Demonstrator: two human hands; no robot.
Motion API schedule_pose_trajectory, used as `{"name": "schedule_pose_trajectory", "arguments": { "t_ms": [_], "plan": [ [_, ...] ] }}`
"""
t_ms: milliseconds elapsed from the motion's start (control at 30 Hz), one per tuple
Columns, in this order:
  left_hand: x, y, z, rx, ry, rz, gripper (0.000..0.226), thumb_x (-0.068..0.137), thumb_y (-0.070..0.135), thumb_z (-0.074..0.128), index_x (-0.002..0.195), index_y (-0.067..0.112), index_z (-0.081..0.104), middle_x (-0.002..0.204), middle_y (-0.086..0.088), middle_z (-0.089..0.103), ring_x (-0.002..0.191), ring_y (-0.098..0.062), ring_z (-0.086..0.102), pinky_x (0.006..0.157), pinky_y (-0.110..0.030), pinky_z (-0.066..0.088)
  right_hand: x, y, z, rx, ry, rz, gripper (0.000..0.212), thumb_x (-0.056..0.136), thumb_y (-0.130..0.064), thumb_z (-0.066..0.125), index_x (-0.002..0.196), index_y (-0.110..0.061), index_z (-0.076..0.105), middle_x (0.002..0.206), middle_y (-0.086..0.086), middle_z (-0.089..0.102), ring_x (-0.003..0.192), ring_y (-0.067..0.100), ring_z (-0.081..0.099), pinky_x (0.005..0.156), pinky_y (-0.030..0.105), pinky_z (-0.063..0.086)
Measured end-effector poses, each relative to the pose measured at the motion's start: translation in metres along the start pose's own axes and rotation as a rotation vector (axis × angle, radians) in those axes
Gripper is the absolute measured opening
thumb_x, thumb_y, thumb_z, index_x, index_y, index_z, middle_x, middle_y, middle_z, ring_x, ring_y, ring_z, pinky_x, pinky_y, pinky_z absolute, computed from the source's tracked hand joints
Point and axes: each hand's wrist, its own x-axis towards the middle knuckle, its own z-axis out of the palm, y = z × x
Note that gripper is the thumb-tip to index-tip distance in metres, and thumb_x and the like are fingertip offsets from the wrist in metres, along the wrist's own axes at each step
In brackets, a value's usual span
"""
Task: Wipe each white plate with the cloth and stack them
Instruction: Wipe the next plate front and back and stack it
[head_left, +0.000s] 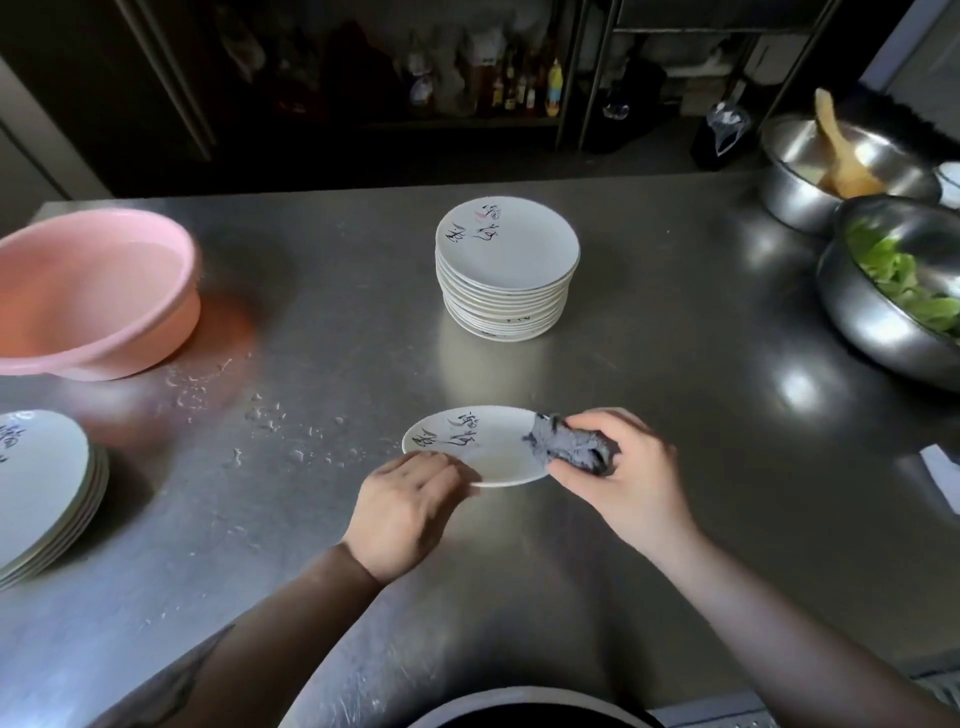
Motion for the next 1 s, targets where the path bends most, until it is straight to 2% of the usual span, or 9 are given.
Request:
{"name": "schedule_pose_trajectory", "arguments": {
  "t_ms": [100, 167, 233, 333, 567, 700, 767, 900, 1000],
  "plan": [
    [0.02, 0.007, -0.013, -0.056, 0.085, -0.261, 0.025, 0.094, 0.033, 0.053, 0.082, 0.016, 0.068, 0.076, 0.009, 0.067, 0.067, -0.012, 0.06, 0.06, -0.022, 0.042, 0.012, -0.019, -0.003, 0.179, 0.079, 0.083, 0.037, 0.065, -0.012, 0.086, 0.09, -0.031, 0.067, 0.093, -0.013, 0.066, 0.084, 0.015, 0.067, 0.079, 0.043, 0.055],
    [0.031, 0.013, -0.024, -0.283, 0.144, -0.59, 0.018, 0.093, 0.036, 0.059, 0.079, 0.026, 0.064, 0.073, 0.011, 0.064, 0.065, -0.006, 0.057, 0.058, -0.016, 0.041, 0.021, -0.032, -0.007, 0.259, 0.102, 0.106, 0.035, 0.065, -0.012, 0.086, 0.093, -0.025, 0.069, 0.093, -0.008, 0.068, 0.085, 0.017, 0.068, 0.081, 0.043, 0.055],
    [0.041, 0.013, -0.034, -0.628, 0.217, -0.876, 0.014, 0.091, 0.031, 0.067, 0.079, 0.025, 0.065, 0.071, 0.009, 0.066, 0.064, -0.004, 0.057, 0.061, -0.016, 0.042, 0.031, -0.045, -0.011, 0.324, 0.111, 0.107, 0.034, 0.067, -0.01, 0.085, 0.096, -0.019, 0.069, 0.092, -0.004, 0.069, 0.084, 0.015, 0.068, 0.081, 0.035, 0.055],
    [0.058, 0.012, -0.056, -0.992, 0.349, -1.061, 0.019, 0.08, 0.029, 0.074, 0.076, 0.012, 0.067, 0.068, -0.004, 0.065, 0.062, -0.016, 0.057, 0.056, -0.024, 0.046, 0.04, -0.071, -0.012, 0.424, 0.1, 0.044, 0.033, 0.071, -0.003, 0.081, 0.098, -0.018, 0.069, 0.093, -0.001, 0.071, 0.081, 0.009, 0.068, 0.074, 0.019, 0.052],
    [0.106, 0.027, -0.106, -1.279, 0.599, -1.044, 0.02, 0.09, 0.019, 0.06, 0.072, 0.013, 0.066, 0.07, -0.005, 0.062, 0.058, -0.013, 0.055, 0.049, -0.021, 0.04, 0.06, -0.134, -0.014, 0.101, 0.217, -0.327, 0.03, 0.075, -0.017, 0.078, 0.103, -0.026, 0.069, 0.107, -0.01, 0.056, 0.102, 0.004, 0.056, 0.082, 0.008, 0.041],
    [0.124, 0.036, -0.13, -1.353, 0.709, -0.963, 0.019, 0.091, 0.022, 0.059, 0.079, 0.011, 0.07, 0.08, -0.004, 0.069, 0.07, -0.012, 0.063, 0.066, -0.029, 0.046, 0.08, -0.159, -0.015, -0.094, 0.333, -0.47, 0.034, 0.076, -0.015, 0.079, 0.109, -0.017, 0.071, 0.108, -0.007, 0.059, 0.099, 0.015, 0.057, 0.087, 0.028, 0.046],
    [0.132, 0.04, -0.136, -1.361, 0.742, -0.944, 0.02, 0.092, 0.024, 0.059, 0.084, 0.01, 0.07, 0.086, -0.007, 0.07, 0.077, -0.015, 0.063, 0.075, -0.034, 0.045, 0.093, -0.178, -0.012, -0.161, 0.389, -0.545, 0.037, 0.077, -0.013, 0.079, 0.113, -0.015, 0.07, 0.11, -0.005, 0.062, 0.099, 0.014, 0.055, 0.089, 0.028, 0.046],
    [0.148, 0.042, -0.156, -1.415, 0.812, -0.922, 0.028, 0.095, 0.023, 0.056, 0.104, -0.003, 0.064, 0.095, -0.019, 0.067, 0.086, -0.026, 0.062, 0.082, -0.039, 0.048, 0.092, -0.203, 0.0, -0.232, 0.261, -0.771, 0.03, 0.085, -0.017, 0.069, 0.115, -0.017, 0.068, 0.117, -0.004, 0.061, 0.107, 0.013, 0.051, 0.097, 0.021, 0.04],
    [0.152, 0.033, -0.177, -1.36, 0.886, -0.842, 0.03, 0.094, 0.021, 0.056, 0.108, -0.005, 0.063, 0.087, -0.012, 0.067, 0.076, -0.017, 0.065, 0.072, -0.029, 0.054, 0.088, -0.192, -0.008, -0.293, 0.14, -0.861, 0.025, 0.086, -0.017, 0.061, 0.109, -0.016, 0.07, 0.115, -0.002, 0.06, 0.108, 0.015, 0.052, 0.095, 0.025, 0.043]
  ]
}}
